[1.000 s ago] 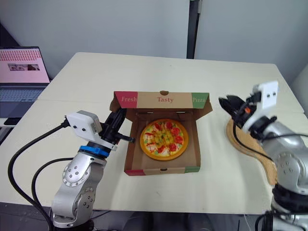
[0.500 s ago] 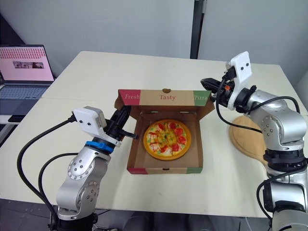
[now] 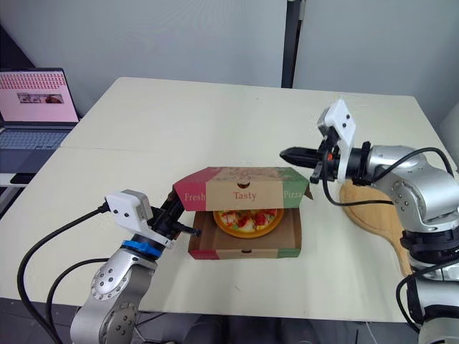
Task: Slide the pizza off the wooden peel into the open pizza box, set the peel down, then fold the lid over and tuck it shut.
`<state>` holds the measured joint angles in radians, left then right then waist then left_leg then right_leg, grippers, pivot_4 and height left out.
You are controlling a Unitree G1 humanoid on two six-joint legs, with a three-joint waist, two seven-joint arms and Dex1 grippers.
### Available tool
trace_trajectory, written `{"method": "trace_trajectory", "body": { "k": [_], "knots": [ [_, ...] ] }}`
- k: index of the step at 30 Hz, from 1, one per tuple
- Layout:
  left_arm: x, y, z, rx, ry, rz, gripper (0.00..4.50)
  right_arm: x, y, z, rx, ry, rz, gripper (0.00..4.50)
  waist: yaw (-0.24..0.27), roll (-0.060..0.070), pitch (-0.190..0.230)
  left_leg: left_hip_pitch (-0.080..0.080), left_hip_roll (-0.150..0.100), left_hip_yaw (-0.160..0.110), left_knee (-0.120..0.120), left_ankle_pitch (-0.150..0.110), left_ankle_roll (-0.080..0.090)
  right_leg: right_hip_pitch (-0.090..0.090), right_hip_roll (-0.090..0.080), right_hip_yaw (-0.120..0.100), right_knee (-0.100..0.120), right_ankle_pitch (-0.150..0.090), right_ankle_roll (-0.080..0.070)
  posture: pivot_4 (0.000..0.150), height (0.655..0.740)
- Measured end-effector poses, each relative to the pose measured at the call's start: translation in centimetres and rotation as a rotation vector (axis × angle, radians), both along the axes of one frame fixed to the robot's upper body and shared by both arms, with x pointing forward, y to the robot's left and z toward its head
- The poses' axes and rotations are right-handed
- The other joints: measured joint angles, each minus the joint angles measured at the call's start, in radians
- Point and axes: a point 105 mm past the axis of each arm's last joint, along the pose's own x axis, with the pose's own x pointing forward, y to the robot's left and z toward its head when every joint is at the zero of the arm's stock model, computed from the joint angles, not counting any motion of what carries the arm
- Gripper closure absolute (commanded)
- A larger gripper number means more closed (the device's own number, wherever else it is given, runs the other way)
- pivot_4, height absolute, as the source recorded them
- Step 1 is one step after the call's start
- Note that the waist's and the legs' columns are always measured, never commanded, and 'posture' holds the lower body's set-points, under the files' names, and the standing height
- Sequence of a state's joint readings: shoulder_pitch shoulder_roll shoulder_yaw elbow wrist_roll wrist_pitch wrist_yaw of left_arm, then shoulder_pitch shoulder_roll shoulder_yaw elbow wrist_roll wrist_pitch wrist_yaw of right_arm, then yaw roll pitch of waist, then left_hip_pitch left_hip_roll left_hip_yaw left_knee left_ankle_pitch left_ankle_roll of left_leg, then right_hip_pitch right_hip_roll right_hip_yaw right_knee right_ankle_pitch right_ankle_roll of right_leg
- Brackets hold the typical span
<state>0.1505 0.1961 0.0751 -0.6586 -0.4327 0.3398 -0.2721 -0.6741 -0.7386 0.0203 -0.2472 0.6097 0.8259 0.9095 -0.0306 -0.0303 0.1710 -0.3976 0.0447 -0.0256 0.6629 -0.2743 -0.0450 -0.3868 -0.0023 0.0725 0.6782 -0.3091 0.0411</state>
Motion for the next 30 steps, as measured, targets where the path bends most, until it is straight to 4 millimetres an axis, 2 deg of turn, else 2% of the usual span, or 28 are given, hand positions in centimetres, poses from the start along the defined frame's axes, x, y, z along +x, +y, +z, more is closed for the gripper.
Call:
{"method": "trace_trajectory", "body": {
  "k": [2,6,8,10,12,14,16,18,21,23,26,30],
  "knots": [
    [-0.7,0.2,-0.4,-0.008,0.026,-0.022,3.94,-0.4,0.0,-0.4,-0.015,0.007,0.014,4.50,-0.002,0.000,0.000,0.001,0.000,0.000,0.000,0.000,0.000,0.000,0.000,0.000,0.000,0.000,0.000,0.150,0.7400],
    [-2.9,1.2,-2.7,0.018,0.173,-0.135,2.76,-1.3,0.0,-1.5,-0.056,0.022,0.046,4.50,-0.002,0.000,0.000,0.001,0.001,0.000,0.000,0.000,0.000,-0.001,0.001,0.000,0.000,-0.002,-0.002,0.150,0.7400],
    [-4.2,2.4,-3.6,0.045,0.272,-0.208,2.10,-1.8,0.2,-2.4,-0.076,0.046,0.071,4.50,-0.001,0.002,0.001,0.001,0.001,0.000,0.000,0.000,0.000,-0.001,0.002,-0.001,0.000,-0.002,-0.003,0.150,0.7400],
    [-5.0,3.1,-3.7,0.047,0.345,-0.289,1.42,-2.0,0.3,-3.1,-0.086,0.058,0.079,4.50,-0.002,0.003,0.003,0.001,0.001,0.000,0.000,0.000,0.000,-0.001,0.002,-0.001,0.000,-0.003,-0.003,0.150,0.7400],
    [-5.4,5.0,-3.7,0.049,0.428,-0.331,0.82,-2.2,0.5,-3.3,-0.101,0.048,0.091,4.50,-0.001,0.003,0.003,0.002,0.001,0.000,0.000,0.000,0.000,-0.001,0.002,-0.001,0.001,-0.003,-0.004,0.150,0.7400],
    [-5.1,6.8,-2.9,0.028,0.465,-0.335,0.82,-2.3,0.4,-3.6,-0.119,0.041,0.095,4.50,-0.001,0.003,0.003,0.002,0.001,-0.001,0.000,0.000,0.000,-0.001,0.002,-0.001,0.001,-0.003,-0.004,0.150,0.7400],
    [-3.9,8.3,-0.6,0.012,0.429,-0.338,0.82,-2.5,0.4,-4.6,-0.152,0.043,0.105,4.50,0.004,0.003,0.003,0.001,0.001,0.000,0.000,0.000,0.000,-0.001,0.002,-0.003,0.000,-0.003,-0.004,0.150,0.7400],
    [-2.8,8.8,2.3,0.004,0.353,-0.351,0.82,-2.8,0.5,-5.3,-0.175,0.047,0.118,4.50,0.005,0.003,0.004,0.001,0.001,-0.001,0.000,0.000,0.000,-0.001,0.001,-0.003,0.000,-0.003,-0.004,0.150,0.7400],
    [-0.9,7.1,7.0,0.034,0.208,-0.450,1.45,-2.9,0.4,-5.9,-0.182,0.045,0.113,4.50,0.008,0.002,0.004,0.000,-0.001,0.000,0.001,0.000,0.000,-0.001,0.000,-0.003,0.000,-0.003,-0.004,0.150,0.7400],
    [-0.3,5.1,8.8,0.096,0.172,-0.545,2.07,-3.0,0.6,-5.7,-0.177,0.027,0.116,4.50,0.004,0.001,0.004,0.000,-0.001,-0.001,0.000,0.000,0.000,0.000,0.001,-0.002,0.000,-0.003,-0.004,0.150,0.7400],
    [0.3,3.1,8.1,0.223,0.222,-0.665,3.02,-2.9,0.0,-5.6,-0.169,0.013,0.085,4.50,-0.002,0.002,0.005,0.001,-0.001,0.000,-0.001,0.000,0.000,-0.001,0.001,-0.002,0.001,-0.003,-0.004,0.150,0.7400],
    [1.4,1.5,6.5,0.367,0.288,-0.782,4.33,-2.4,-1.7,-4.8,-0.176,-0.018,0.005,4.50,-0.004,0.004,0.006,0.001,0.000,0.002,-0.001,0.000,0.000,-0.002,0.005,-0.002,0.001,-0.003,-0.005,0.150,0.7400]
  ]
}}
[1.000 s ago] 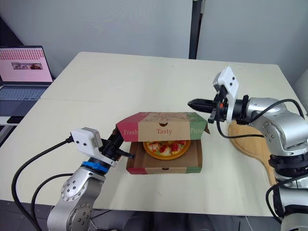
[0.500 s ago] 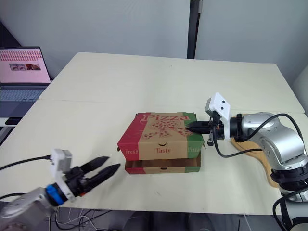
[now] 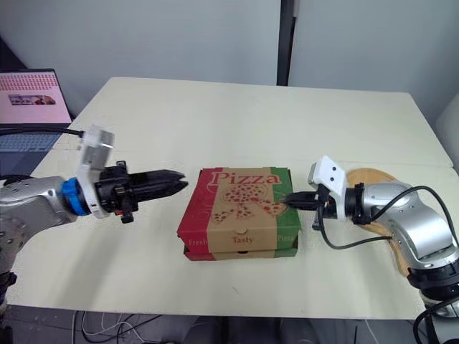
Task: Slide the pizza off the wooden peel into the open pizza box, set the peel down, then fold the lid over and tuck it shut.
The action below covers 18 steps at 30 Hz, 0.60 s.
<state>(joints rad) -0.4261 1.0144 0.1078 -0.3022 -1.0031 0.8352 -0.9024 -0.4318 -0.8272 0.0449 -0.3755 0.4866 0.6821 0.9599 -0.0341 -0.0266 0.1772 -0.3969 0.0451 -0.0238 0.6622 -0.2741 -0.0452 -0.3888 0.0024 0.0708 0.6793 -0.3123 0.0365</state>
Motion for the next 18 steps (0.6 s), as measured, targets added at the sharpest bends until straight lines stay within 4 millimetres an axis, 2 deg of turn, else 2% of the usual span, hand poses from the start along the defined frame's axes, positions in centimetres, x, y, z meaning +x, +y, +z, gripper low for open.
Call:
{"method": "trace_trajectory", "body": {
  "k": [3,6,13,18],
  "knots": [
    [0.8,-1.1,0.2,0.038,-0.029,-0.074,4.46,0.1,-1.9,0.4,-0.026,-0.015,-0.068,4.50,0.005,0.000,0.000,-0.001,0.000,0.000,0.000,0.000,0.000,0.000,0.001,0.000,0.000,0.000,0.000,0.150,0.7400],
    [1.5,-2.4,0.0,0.051,-0.033,-0.150,4.46,-1.2,-3.4,-1.4,-0.081,0.045,-0.098,4.50,0.007,-0.001,0.000,-0.001,0.000,0.000,0.001,0.000,0.000,0.001,0.001,0.000,-0.001,0.000,0.000,0.150,0.7400],
    [1.8,-3.5,-1.2,0.116,-0.025,-0.245,4.46,-3.1,-2.4,-3.9,-0.083,0.123,-0.049,4.50,-0.001,-0.001,0.000,-0.001,0.001,-0.001,0.001,0.000,0.000,0.001,0.003,0.001,0.001,0.000,0.000,0.150,0.7400],
    [1.9,-4.0,-1.9,0.132,-0.032,-0.273,4.46,-3.5,-0.5,-4.2,0.004,0.146,-0.038,4.50,0.001,-0.001,0.000,-0.001,0.001,-0.001,0.002,0.000,0.000,0.001,0.003,0.001,0.001,0.000,0.000,0.150,0.7400]
  ]
}}
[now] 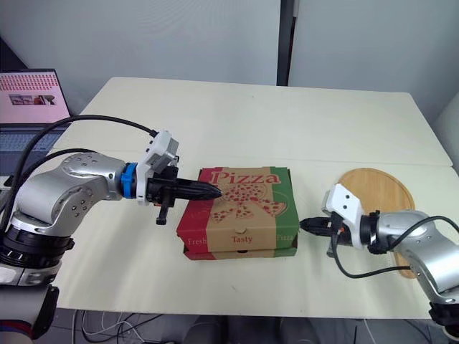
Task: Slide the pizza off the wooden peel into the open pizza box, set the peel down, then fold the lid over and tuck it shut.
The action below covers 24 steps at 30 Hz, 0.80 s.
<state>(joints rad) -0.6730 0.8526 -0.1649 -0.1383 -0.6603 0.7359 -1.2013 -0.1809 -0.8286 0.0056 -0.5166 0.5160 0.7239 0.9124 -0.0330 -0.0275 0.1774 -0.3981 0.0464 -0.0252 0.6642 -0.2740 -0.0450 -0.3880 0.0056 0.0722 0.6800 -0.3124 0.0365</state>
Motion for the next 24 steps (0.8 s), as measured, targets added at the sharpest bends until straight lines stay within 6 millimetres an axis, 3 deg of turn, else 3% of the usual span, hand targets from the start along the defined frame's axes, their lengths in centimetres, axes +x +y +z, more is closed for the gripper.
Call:
{"method": "trace_trajectory", "body": {
  "k": [6,11,14,18,21,24],
  "knots": [
    [0.0,-0.6,-0.4,0.001,-0.002,-0.015,4.46,0.0,1.0,-0.2,0.032,0.017,-0.019,4.50,0.003,0.000,0.000,0.000,0.000,0.000,0.000,0.000,0.000,0.000,0.000,0.000,0.000,0.000,0.000,0.150,0.7400],
    [0.1,-0.7,-0.6,0.009,-0.006,-0.019,4.46,-0.4,-0.3,-0.6,-0.016,0.037,-0.039,4.50,0.004,0.000,0.000,0.000,0.000,0.000,0.000,0.000,0.000,0.000,0.000,0.000,0.000,0.000,0.000,0.150,0.7400],
    [0.0,-0.7,-0.7,0.020,-0.010,-0.025,4.50,-0.4,-2.5,0.4,-0.057,0.028,-0.071,3.86,0.004,0.000,0.000,0.000,-0.001,0.000,0.000,0.000,0.000,0.001,0.000,0.000,0.000,0.000,0.000,0.150,0.7400],
    [0.1,-0.7,-0.8,0.025,-0.014,-0.032,4.50,-0.3,-4.0,3.3,-0.033,-0.032,-0.083,2.41,0.002,0.000,0.000,0.000,0.000,-0.001,0.000,0.000,0.000,0.001,0.000,0.000,0.000,0.000,0.000,0.150,0.7400],
    [0.2,-0.7,-1.0,0.029,-0.016,-0.033,4.50,-1.1,-3.0,4.4,0.008,-0.039,-0.024,1.30,0.001,0.000,0.000,0.000,0.000,-0.001,0.000,0.000,0.000,0.001,0.001,0.000,0.000,0.000,0.000,0.150,0.7400],
    [0.3,-0.6,-1.3,0.037,-0.008,-0.038,4.50,-2.2,-0.5,4.6,-0.012,-0.079,0.094,0.25,0.002,0.000,0.000,0.000,0.000,-0.001,0.001,0.000,0.000,0.001,0.001,0.000,0.000,0.000,0.000,0.150,0.7400]
  ]
}}
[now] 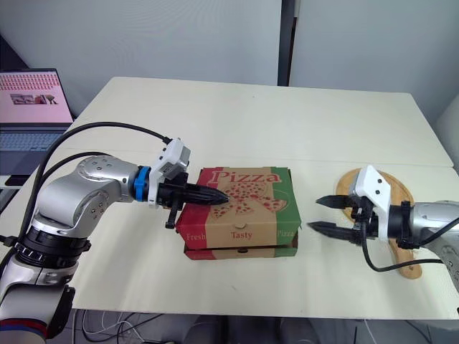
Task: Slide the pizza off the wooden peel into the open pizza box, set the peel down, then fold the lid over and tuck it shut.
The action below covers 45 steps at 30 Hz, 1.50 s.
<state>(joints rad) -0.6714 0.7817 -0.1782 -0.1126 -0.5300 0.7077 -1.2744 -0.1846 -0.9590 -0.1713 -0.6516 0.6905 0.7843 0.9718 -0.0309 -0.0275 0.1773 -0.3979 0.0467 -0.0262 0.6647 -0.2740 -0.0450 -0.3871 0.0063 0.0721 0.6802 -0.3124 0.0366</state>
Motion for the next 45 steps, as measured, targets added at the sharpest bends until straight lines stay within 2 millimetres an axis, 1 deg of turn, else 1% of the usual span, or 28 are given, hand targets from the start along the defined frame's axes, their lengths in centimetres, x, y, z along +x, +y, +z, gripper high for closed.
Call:
{"method": "trace_trajectory", "body": {
  "k": [1,3,7,9,12,17,20,21,24,27,29,32,35,36,39,41,45],
  "knots": [
    [0.0,-0.1,-0.1,0.005,0.004,-0.006,4.50,-0.2,0.3,-0.2,-0.003,-0.001,0.016,0.25,0.001,0.000,0.000,0.000,0.000,0.000,0.000,0.000,0.000,0.000,0.000,0.000,0.000,0.000,0.000,0.150,0.7400],
    [0.0,-0.2,-0.4,0.008,0.010,-0.010,4.50,-0.1,1.5,-1.1,-0.013,-0.016,0.041,0.25,0.001,0.000,0.000,-0.001,0.000,0.000,0.001,0.000,0.000,0.000,0.000,0.000,0.000,0.000,0.000,0.150,0.7400],
    [-0.1,-0.3,-0.5,0.019,-0.006,-0.023,4.50,0.7,2.3,-1.8,-0.030,-0.066,0.028,0.25,0.001,0.000,0.000,0.000,0.000,0.000,0.001,0.000,0.000,0.000,0.000,0.000,0.000,0.000,0.000,0.150,0.7400],
    [-0.3,-0.5,-1.0,0.044,-0.006,-0.048,4.50,1.2,2.7,-2.3,-0.021,-0.076,0.007,0.25,0.001,0.000,0.000,0.000,0.000,0.000,0.000,0.000,0.000,0.000,0.000,0.000,0.000,0.000,0.000,0.150,0.7400],
    [-0.6,-0.6,-1.8,0.067,0.006,-0.069,4.50,1.8,2.7,-3.1,-0.031,-0.072,-0.026,0.25,0.002,0.000,0.000,-0.001,0.000,0.000,0.001,0.000,0.000,0.000,0.000,0.000,0.000,0.000,0.000,0.150,0.7400],
    [-0.7,-0.6,-2.0,0.079,0.006,-0.082,4.50,2.2,2.8,-3.7,-0.045,-0.107,-0.049,0.25,0.002,0.000,0.000,0.000,0.000,0.000,0.001,0.000,0.000,0.000,0.000,0.000,0.000,0.000,0.000,0.150,0.7400],
    [-0.7,-0.5,-2.2,0.083,0.008,-0.082,4.50,2.1,2.8,-3.7,-0.041,-0.108,-0.046,0.25,0.002,0.000,0.000,0.000,0.000,0.000,0.001,0.000,0.000,0.000,0.000,0.000,0.000,0.000,0.000,0.150,0.7400],
    [-0.7,-0.5,-2.3,0.085,0.007,-0.082,4.50,1.9,2.7,-3.8,-0.035,-0.099,-0.042,0.25,0.002,0.000,0.000,0.000,0.000,0.000,0.001,0.000,0.000,0.000,0.000,0.000,0.000,0.000,0.000,0.150,0.7400],
    [-0.9,-0.3,-2.8,0.091,0.009,-0.081,4.50,1.2,1.5,-3.9,-0.020,-0.055,-0.044,0.25,0.002,0.000,0.000,-0.001,0.000,0.000,0.001,0.000,0.000,0.000,0.000,0.000,0.000,0.000,0.000,0.150,0.7400],
    [-0.9,-0.3,-3.0,0.096,0.009,-0.078,4.50,1.3,0.2,-2.7,-0.011,-0.080,-0.068,0.25,0.003,0.000,0.000,0.000,0.000,0.000,0.001,0.000,0.000,0.001,0.000,0.000,0.000,0.000,0.000,0.150,0.7400],
    [-0.9,-0.3,-3.1,0.099,0.008,-0.077,4.50,1.4,-1.0,-2.3,-0.024,-0.080,-0.092,0.25,0.002,0.000,0.000,0.000,0.000,0.000,0.001,0.000,0.000,0.001,0.000,0.000,0.000,0.000,0.000,0.150,0.7400],
    [-0.9,-0.2,-3.1,0.101,0.006,-0.076,4.50,1.5,-1.7,-2.1,-0.016,-0.069,-0.107,0.25,0.001,0.000,0.000,0.001,0.000,0.000,0.001,0.000,0.000,0.001,0.000,0.000,0.001,0.000,0.000,0.150,0.7400],
    [-0.9,-0.3,-3.1,0.101,0.000,-0.077,4.50,1.9,-2.8,-2.4,-0.040,-0.034,-0.143,0.25,0.002,0.000,0.000,0.001,0.000,0.000,0.001,0.000,0.000,0.001,0.000,0.000,0.001,0.000,0.000,0.150,0.7400],
    [-0.9,-0.3,-3.1,0.101,0.000,-0.076,4.50,1.8,-2.9,-2.3,-0.037,-0.022,-0.138,0.25,0.002,0.000,0.000,0.001,0.000,0.000,0.001,0.000,0.000,0.001,0.000,0.000,0.001,0.000,0.000,0.150,0.7400],
    [-0.8,-0.3,-3.0,0.100,0.002,-0.069,4.50,0.4,-1.4,-1.8,-0.013,-0.002,-0.037,0.25,0.001,0.000,0.000,0.001,0.000,-0.001,0.001,0.000,0.000,0.001,0.000,0.000,0.001,0.000,0.000,0.150,0.7400],
    [-0.7,-0.3,-2.9,0.100,0.000,-0.062,4.50,-0.3,-0.2,-2.0,-0.022,-0.009,0.021,0.25,0.001,0.000,0.000,0.001,0.000,-0.001,0.001,0.000,0.000,0.001,0.000,0.000,0.001,0.000,0.000,0.150,0.7400],
    [-0.7,-0.3,-2.8,0.099,-0.003,-0.059,4.50,0.1,1.6,-2.5,-0.009,-0.043,0.034,0.25,0.001,0.000,0.000,0.001,0.000,-0.001,0.001,0.000,0.000,0.001,0.000,0.000,0.001,0.000,0.000,0.150,0.7400]
  ]
}}
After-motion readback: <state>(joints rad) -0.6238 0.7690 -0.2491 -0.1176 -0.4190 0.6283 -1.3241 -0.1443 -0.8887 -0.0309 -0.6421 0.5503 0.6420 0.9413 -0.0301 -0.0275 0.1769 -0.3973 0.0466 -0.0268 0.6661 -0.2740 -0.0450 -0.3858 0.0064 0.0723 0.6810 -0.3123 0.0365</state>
